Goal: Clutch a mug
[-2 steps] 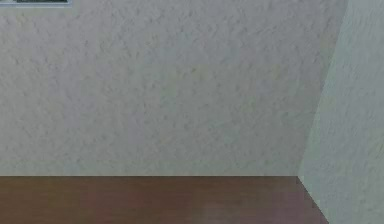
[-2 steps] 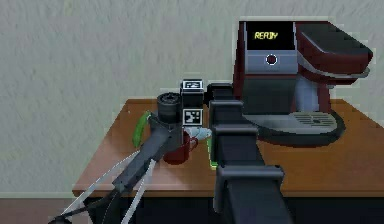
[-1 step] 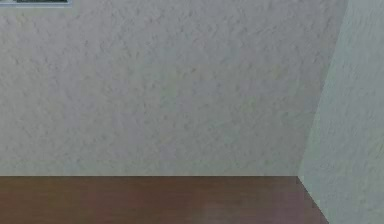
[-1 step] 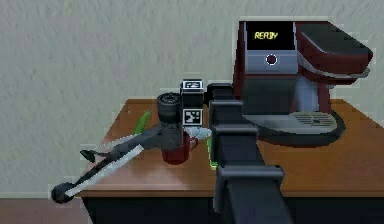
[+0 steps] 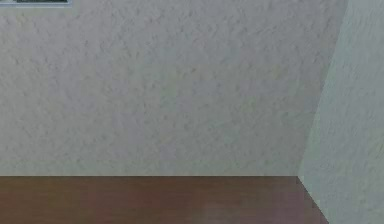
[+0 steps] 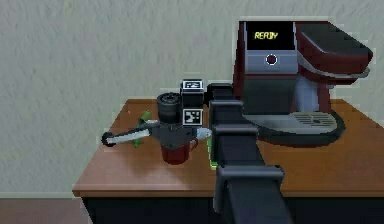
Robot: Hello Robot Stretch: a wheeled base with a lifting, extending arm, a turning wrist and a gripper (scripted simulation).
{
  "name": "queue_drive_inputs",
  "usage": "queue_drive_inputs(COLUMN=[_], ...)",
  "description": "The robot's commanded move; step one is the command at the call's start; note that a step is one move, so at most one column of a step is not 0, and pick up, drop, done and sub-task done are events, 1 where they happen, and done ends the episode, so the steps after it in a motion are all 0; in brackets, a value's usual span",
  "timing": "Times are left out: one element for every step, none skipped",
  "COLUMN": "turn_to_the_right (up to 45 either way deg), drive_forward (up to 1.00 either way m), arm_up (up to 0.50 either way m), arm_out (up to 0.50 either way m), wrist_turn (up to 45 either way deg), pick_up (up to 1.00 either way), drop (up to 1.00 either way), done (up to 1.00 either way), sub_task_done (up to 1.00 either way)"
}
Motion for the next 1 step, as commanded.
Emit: queue_drive_inputs(turn_to_the_right=[0.0], drive_forward=[0.0], arm_up=[0.0], arm_out=[0.0], wrist_turn=[30.0], pick_up=[0.0], drop=[0.0], done=[0.0], sub_task_done=[0.0])
